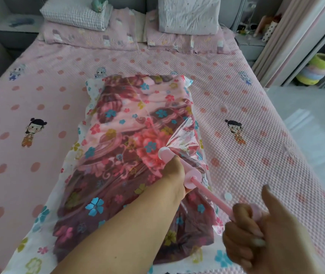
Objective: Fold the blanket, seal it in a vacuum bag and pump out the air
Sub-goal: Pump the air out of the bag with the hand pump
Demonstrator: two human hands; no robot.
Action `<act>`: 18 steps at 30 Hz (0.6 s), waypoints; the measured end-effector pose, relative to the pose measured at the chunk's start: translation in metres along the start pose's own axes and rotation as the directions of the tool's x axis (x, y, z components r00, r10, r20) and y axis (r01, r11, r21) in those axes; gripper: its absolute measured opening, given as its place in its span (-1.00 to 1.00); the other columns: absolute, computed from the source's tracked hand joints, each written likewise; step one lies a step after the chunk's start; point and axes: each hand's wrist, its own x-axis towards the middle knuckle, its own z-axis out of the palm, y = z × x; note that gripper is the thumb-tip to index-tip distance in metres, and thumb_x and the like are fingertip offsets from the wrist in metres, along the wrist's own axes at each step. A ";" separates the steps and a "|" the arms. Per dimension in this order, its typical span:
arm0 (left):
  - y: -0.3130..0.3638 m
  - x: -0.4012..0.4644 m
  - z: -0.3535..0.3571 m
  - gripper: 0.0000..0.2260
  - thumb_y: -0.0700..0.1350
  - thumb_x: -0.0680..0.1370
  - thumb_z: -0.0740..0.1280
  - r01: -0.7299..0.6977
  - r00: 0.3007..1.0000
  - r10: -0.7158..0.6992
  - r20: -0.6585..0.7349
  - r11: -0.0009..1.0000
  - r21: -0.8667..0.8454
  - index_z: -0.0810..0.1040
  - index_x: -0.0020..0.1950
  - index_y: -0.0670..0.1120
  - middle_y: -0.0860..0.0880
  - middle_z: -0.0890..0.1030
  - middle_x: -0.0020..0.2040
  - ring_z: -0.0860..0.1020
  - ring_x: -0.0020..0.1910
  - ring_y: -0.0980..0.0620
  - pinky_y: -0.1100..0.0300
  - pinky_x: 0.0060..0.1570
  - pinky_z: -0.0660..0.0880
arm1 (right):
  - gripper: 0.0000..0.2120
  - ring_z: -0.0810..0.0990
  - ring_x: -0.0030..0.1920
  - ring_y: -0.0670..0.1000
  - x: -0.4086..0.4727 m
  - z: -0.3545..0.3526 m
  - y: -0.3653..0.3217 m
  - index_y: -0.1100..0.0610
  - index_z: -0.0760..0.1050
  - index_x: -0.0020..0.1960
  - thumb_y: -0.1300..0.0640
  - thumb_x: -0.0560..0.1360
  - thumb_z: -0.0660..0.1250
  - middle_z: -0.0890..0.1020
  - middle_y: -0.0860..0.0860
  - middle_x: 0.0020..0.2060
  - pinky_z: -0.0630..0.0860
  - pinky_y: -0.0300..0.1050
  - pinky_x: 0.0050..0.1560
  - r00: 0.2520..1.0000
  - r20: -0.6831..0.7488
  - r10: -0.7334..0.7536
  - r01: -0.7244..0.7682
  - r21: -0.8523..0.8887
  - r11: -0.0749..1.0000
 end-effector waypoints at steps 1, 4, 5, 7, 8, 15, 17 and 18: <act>-0.001 0.001 0.002 -0.80 0.07 0.60 0.11 0.014 1.000 -0.014 -0.010 0.999 -0.030 0.37 0.13 0.00 0.04 0.46 -0.12 0.48 -0.25 0.03 0.24 -0.19 0.45 | -0.28 0.17 -0.57 -0.04 0.007 -0.004 0.001 0.15 0.22 -0.56 -0.44 0.45 0.06 0.18 0.01 -0.66 0.13 -0.24 -0.49 0.997 -0.072 0.036 -0.035 0.021 0.999; -0.004 0.003 0.001 -0.45 0.31 0.56 0.04 0.015 1.000 -0.015 0.008 0.998 -0.066 0.60 -0.19 -0.08 -0.05 0.65 -0.18 0.49 -0.31 -0.01 0.28 -0.39 0.35 | -0.36 0.09 -0.50 -0.04 0.041 0.018 -0.004 0.11 0.13 -0.50 -0.33 0.56 -0.05 0.10 0.01 -0.58 -0.05 -0.12 -0.35 0.972 -0.234 -0.022 -0.002 -0.104 0.995; -0.004 0.002 -0.001 -0.29 0.38 0.54 -0.03 0.026 0.999 -0.026 0.023 0.999 -0.026 0.57 -0.36 -0.15 -0.10 0.62 -0.37 0.42 -0.38 0.02 0.29 -0.41 0.25 | -0.38 0.07 -0.48 -0.03 0.050 0.024 -0.006 0.11 0.12 -0.47 -0.31 0.57 -0.06 0.10 0.01 -0.56 -0.06 -0.11 -0.35 0.968 -0.251 -0.013 -0.026 -0.155 0.988; -0.004 0.000 -0.001 -0.33 0.35 0.56 -0.02 0.030 0.999 -0.030 0.019 1.000 -0.003 0.56 -0.19 -0.21 -0.13 0.63 -0.33 0.43 -0.35 0.03 0.35 -0.43 0.24 | -0.39 0.07 -0.48 -0.02 0.042 0.016 -0.004 0.11 0.12 -0.47 -0.29 0.57 -0.05 0.10 0.01 -0.56 -0.02 -0.12 -0.37 0.986 -0.161 -0.048 0.005 -0.260 0.966; -0.003 0.002 -0.001 -0.49 0.26 0.58 0.06 0.030 1.000 -0.030 -0.001 0.999 -0.045 0.53 0.04 -0.14 -0.09 0.64 -0.10 0.50 -0.23 0.00 0.36 -0.44 0.36 | -0.37 0.09 -0.49 -0.02 0.033 0.011 -0.004 0.12 0.13 -0.49 -0.31 0.56 -0.05 0.11 0.01 -0.58 0.00 -0.13 -0.38 0.995 -0.104 0.000 -0.023 -0.215 0.976; 0.000 -0.002 0.003 -0.79 0.03 0.60 0.12 0.013 1.000 -0.012 0.023 0.999 -0.052 0.40 0.19 0.03 0.04 0.44 0.05 0.47 -0.07 -0.06 0.28 -0.14 0.42 | -0.27 0.16 -0.56 -0.03 0.012 -0.007 -0.002 0.16 0.21 -0.54 -0.46 0.44 0.06 0.17 0.01 -0.64 0.15 -0.21 -0.49 0.997 -0.050 0.061 -0.061 0.006 0.998; -0.001 0.001 0.002 -0.64 0.16 0.60 0.12 -0.017 1.000 0.019 0.020 0.998 -0.066 0.47 0.16 -0.09 -0.07 0.57 0.01 0.54 -0.15 -0.08 0.26 -0.32 0.44 | -0.33 0.12 -0.55 -0.04 0.028 0.009 -0.006 0.12 0.15 -0.52 -0.37 0.53 -0.04 0.11 0.01 -0.60 0.03 -0.19 -0.43 0.983 -0.183 0.013 -0.026 -0.071 0.997; -0.002 -0.001 0.001 -0.52 0.26 0.58 0.09 -0.011 1.000 0.013 0.025 0.998 -0.055 0.51 0.03 -0.15 -0.12 0.62 -0.14 0.52 -0.24 -0.05 0.26 -0.36 0.39 | -0.36 0.11 -0.52 -0.04 0.040 0.019 -0.006 0.12 0.13 -0.49 -0.32 0.57 -0.07 0.11 0.01 -0.57 0.00 -0.16 -0.40 0.973 -0.229 -0.033 0.004 -0.128 0.992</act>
